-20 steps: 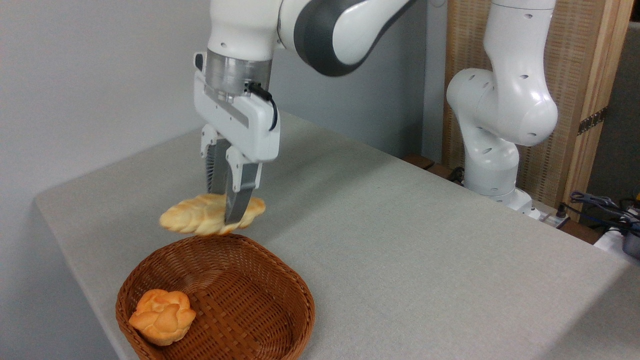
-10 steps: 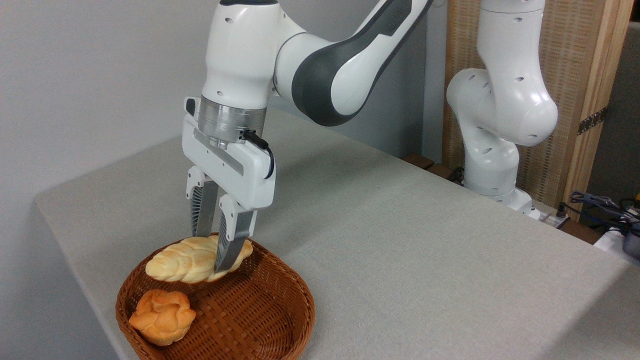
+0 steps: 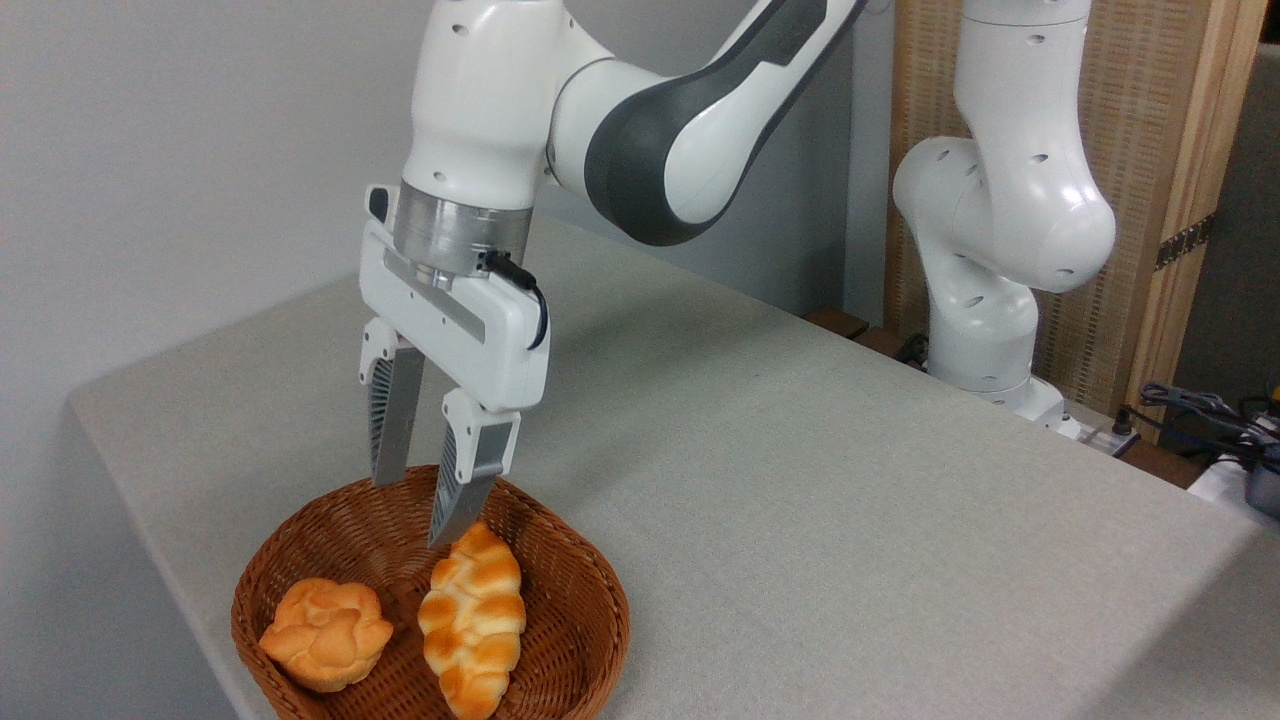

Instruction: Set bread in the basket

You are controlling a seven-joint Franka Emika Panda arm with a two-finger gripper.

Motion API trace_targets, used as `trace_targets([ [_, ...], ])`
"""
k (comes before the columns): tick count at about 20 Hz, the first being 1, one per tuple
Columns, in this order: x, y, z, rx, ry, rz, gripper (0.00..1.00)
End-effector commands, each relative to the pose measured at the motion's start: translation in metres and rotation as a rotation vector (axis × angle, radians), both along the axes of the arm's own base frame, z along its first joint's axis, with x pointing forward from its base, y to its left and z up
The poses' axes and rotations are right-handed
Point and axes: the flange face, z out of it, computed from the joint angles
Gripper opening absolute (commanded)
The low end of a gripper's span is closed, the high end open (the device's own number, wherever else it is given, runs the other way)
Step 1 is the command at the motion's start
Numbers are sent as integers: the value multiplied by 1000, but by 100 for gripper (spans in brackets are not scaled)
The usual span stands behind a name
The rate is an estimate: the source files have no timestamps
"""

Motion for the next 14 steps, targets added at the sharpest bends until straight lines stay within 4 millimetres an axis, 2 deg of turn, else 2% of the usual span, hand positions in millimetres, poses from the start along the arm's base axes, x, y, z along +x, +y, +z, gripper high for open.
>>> trace_targets([
  [1, -13, -3, 33, -62, -34, 56, 100],
  [5, -45, -12, 66, -81, 55, 52, 100],
  [8, -55, -25, 92, -53, 151, 14, 100],
  [14, -68, -15, 92, -35, 265, 14, 100],
])
